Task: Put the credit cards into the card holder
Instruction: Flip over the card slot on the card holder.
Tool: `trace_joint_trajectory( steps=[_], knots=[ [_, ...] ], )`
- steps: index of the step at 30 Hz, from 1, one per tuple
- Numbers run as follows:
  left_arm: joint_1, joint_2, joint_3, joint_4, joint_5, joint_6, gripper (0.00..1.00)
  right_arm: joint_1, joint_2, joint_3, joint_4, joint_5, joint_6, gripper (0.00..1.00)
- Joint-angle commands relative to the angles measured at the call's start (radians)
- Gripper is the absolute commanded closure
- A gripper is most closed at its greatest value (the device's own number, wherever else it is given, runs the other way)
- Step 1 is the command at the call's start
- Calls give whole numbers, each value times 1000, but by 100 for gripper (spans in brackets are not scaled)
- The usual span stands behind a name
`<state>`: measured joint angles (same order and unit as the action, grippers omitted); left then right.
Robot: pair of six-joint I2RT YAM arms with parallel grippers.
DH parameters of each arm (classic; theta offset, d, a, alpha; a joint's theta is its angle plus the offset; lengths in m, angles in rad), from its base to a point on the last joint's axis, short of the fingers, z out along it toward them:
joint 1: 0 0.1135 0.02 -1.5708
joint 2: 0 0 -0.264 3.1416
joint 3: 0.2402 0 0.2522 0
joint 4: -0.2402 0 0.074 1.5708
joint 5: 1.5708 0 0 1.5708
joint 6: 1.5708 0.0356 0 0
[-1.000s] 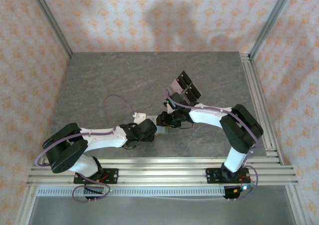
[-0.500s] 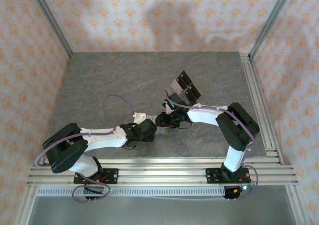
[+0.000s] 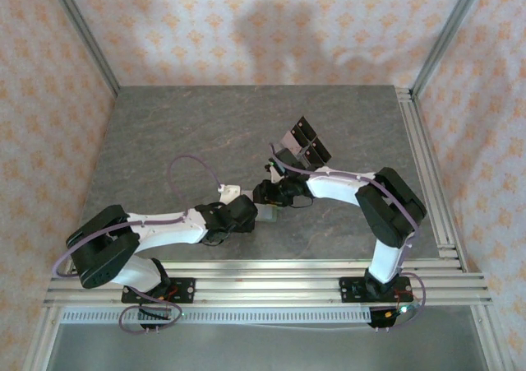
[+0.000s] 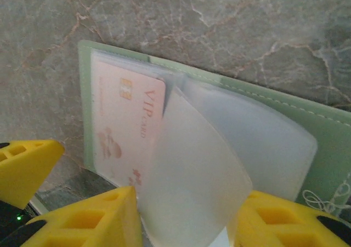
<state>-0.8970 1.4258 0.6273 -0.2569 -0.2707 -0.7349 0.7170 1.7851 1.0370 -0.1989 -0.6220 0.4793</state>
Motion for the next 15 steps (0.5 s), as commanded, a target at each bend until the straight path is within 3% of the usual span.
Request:
trace_joint_trajectory(
  steps=[1,6,15],
  knots=[
    [-8,-44,0,-31,-51,-10,2,7,14,47,-31,-3,2,55],
    [-8,-170,-26,-92,-109,-40,2,24,34,96,-45,-7,13,55],
    [-5,-541,-94,-282,-236,-124,1,88,190,292,-129,-7,-1,55]
  ],
)
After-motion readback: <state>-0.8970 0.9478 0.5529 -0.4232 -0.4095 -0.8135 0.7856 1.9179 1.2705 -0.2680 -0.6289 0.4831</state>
